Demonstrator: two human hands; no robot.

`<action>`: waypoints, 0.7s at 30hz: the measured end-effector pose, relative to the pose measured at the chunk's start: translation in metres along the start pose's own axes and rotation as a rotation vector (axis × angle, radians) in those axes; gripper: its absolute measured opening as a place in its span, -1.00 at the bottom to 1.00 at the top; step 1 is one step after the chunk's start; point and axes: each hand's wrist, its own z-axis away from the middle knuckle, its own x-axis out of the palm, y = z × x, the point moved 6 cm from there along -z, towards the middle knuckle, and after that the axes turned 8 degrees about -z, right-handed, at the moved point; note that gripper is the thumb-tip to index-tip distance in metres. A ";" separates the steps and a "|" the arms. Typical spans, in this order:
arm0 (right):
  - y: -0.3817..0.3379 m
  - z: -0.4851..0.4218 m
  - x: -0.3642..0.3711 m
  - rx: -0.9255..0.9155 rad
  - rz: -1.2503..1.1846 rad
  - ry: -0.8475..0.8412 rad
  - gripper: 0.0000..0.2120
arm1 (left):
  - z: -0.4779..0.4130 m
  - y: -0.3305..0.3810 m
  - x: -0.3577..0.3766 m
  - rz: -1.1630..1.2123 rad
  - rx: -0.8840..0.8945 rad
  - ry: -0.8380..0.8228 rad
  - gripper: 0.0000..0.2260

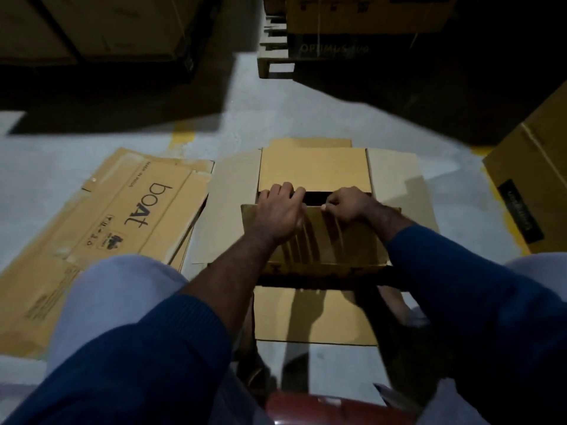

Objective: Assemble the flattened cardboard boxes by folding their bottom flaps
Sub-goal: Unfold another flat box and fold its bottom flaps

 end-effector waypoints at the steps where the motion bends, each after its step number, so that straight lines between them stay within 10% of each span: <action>1: 0.000 0.012 0.003 0.008 -0.046 -0.018 -0.69 | 0.006 0.002 -0.003 0.041 -0.037 -0.014 -0.69; 11: 0.018 0.108 0.079 0.169 -0.303 -0.445 -0.94 | 0.041 0.016 0.003 0.318 -0.115 -0.380 -0.72; 17: 0.026 0.120 0.149 0.179 0.050 -0.624 -0.65 | 0.081 0.030 0.086 0.122 0.047 -0.904 -0.78; 21: 0.045 0.088 0.189 0.167 0.082 -0.583 -0.60 | 0.090 0.023 0.128 0.095 0.009 -0.891 -0.72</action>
